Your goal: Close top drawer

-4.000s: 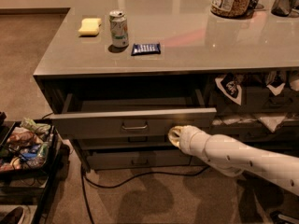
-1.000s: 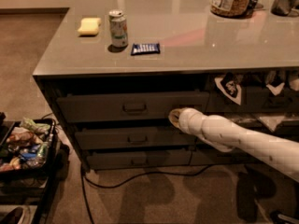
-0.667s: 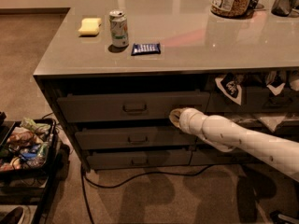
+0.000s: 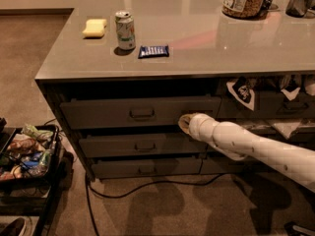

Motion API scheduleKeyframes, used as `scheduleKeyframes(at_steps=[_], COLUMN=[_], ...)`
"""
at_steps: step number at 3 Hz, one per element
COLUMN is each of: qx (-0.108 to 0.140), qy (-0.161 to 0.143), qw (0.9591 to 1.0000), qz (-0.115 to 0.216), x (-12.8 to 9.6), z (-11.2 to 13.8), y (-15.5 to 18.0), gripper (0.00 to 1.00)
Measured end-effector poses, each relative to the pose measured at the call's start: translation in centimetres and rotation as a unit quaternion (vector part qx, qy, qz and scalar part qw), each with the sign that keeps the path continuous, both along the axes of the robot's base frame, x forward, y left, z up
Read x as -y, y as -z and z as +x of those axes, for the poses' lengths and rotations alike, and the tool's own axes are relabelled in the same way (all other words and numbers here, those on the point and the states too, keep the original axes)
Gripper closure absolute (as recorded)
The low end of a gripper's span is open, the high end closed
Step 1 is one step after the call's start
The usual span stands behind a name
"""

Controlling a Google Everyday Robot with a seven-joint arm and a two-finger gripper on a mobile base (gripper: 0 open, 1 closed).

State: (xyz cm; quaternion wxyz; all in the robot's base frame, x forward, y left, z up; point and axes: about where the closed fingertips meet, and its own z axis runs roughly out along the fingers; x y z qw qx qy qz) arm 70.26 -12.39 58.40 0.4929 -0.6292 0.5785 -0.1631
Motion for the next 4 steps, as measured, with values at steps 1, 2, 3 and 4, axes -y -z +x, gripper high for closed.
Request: scheduleKeyframes(at_steps=[1,2,3,4], qx=[0.005,0.005,-0.006,-0.010], qy=[-0.001,-0.001,-0.019,-0.051], qw=[1.0000,1.0000,0.9998,0.9982], qz=[-0.003,-0.003,-0.005,-0.028], x=[-0.1,-0.1,-0.4,-1.0], z=[0.0,0.0,-0.6,-2.7], y=[0.1,0.1,0.1,-1.5], gripper=[1.00,1.00,1.00,1.00])
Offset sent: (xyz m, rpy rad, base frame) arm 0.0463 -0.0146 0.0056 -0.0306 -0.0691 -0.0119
